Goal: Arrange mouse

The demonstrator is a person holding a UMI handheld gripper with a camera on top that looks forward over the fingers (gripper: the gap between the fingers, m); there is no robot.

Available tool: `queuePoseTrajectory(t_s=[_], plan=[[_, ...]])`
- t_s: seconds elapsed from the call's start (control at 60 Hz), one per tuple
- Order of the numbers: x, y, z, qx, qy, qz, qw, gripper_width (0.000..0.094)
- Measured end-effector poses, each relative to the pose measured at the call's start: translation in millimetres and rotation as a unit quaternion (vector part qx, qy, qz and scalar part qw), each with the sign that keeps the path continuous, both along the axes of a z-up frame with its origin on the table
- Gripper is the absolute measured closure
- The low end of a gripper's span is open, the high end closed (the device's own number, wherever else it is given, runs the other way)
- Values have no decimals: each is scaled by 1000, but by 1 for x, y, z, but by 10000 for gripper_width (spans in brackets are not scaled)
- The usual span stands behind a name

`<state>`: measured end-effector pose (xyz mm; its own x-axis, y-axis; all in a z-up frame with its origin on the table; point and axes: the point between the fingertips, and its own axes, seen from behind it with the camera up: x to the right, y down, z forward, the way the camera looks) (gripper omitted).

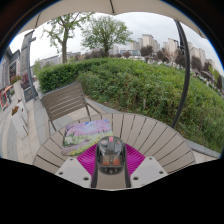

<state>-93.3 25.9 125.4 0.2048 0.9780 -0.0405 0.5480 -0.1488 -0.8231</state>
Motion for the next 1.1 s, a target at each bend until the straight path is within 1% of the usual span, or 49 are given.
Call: queuePoseTrajectory(t_s=[0.05, 0.133, 0.217, 0.35, 0.467, 0.483, 0.5, 0.517, 0.55, 0.567, 0.583, 0.6, 0.667, 0.783, 0.95, 1.1], plan=[[-34, -16, 12, 3, 13, 7, 1000, 556], [-98, -47, 4, 4, 23, 9, 1000, 556], [-146, -71, -28, -10, 9, 7, 1000, 556], [-188, -88, -103, -3, -36, 2, 999, 550], [-191, -89, -145, -1, -72, -11, 997, 464], [-190, -88, -147, 2, -74, -13, 997, 440], [-190, -88, -147, 4, -73, -14, 997, 388], [-189, -88, -146, 8, -71, -14, 997, 306], [-188, -85, -146, 17, -72, -17, 997, 99], [-185, -85, -144, 22, -72, -16, 997, 74], [-182, -85, -141, 25, -72, -15, 997, 100], [-179, -85, -137, 29, -72, -15, 997, 106], [-170, -84, -119, 35, -68, -16, 997, 87], [-121, -86, -77, 19, -79, -31, 996, 88], [-6, -89, -15, 8, -103, -51, 993, 87], [100, -95, 10, 8, -132, -66, 989, 86]])
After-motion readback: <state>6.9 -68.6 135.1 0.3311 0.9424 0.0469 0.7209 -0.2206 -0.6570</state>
